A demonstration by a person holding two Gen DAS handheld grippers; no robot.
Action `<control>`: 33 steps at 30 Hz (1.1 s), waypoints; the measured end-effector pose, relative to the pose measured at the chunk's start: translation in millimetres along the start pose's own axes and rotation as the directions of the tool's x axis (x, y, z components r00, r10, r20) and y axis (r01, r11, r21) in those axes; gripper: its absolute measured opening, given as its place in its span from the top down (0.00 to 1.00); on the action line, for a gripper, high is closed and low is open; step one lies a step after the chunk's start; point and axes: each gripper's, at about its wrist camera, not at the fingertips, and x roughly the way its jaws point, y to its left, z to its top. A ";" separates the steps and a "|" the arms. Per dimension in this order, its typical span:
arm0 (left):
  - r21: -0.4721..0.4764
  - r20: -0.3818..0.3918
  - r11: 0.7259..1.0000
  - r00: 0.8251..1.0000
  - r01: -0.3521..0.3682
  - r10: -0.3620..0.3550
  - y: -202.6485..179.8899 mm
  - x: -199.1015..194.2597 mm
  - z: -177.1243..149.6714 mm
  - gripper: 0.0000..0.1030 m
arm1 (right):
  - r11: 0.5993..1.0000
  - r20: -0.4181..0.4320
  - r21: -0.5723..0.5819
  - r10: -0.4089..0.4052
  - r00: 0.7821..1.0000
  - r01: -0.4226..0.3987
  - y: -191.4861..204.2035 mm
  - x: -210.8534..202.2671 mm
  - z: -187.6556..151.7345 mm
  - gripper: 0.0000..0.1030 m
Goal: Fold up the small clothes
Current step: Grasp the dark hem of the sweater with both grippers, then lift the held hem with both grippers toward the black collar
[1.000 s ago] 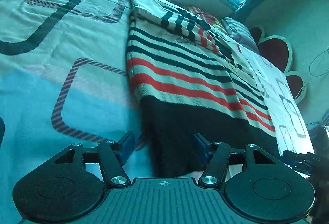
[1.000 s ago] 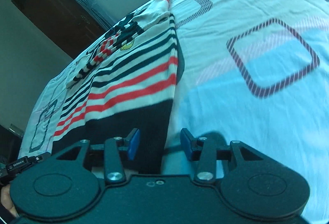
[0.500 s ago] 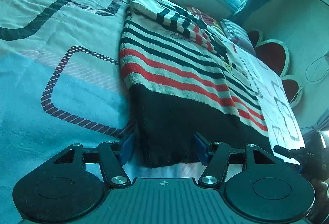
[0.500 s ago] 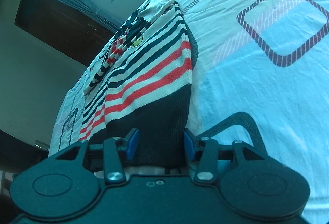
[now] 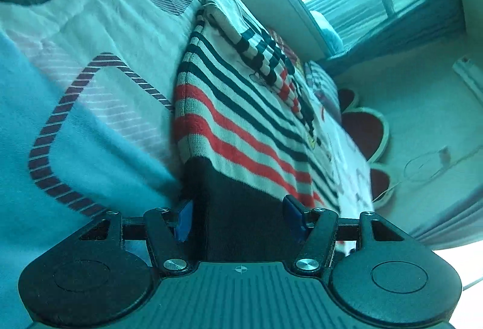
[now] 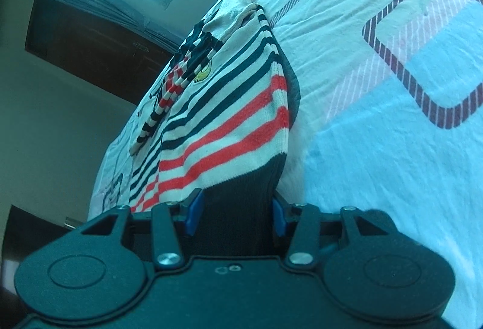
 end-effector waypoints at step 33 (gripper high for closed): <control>0.027 0.049 0.994 0.993 -0.108 0.107 7.5 -2.5 -9.9 0.95 | 0.995 0.016 -0.061 -0.082 0.997 0.083 -8.3 -7.3 -15.5 0.93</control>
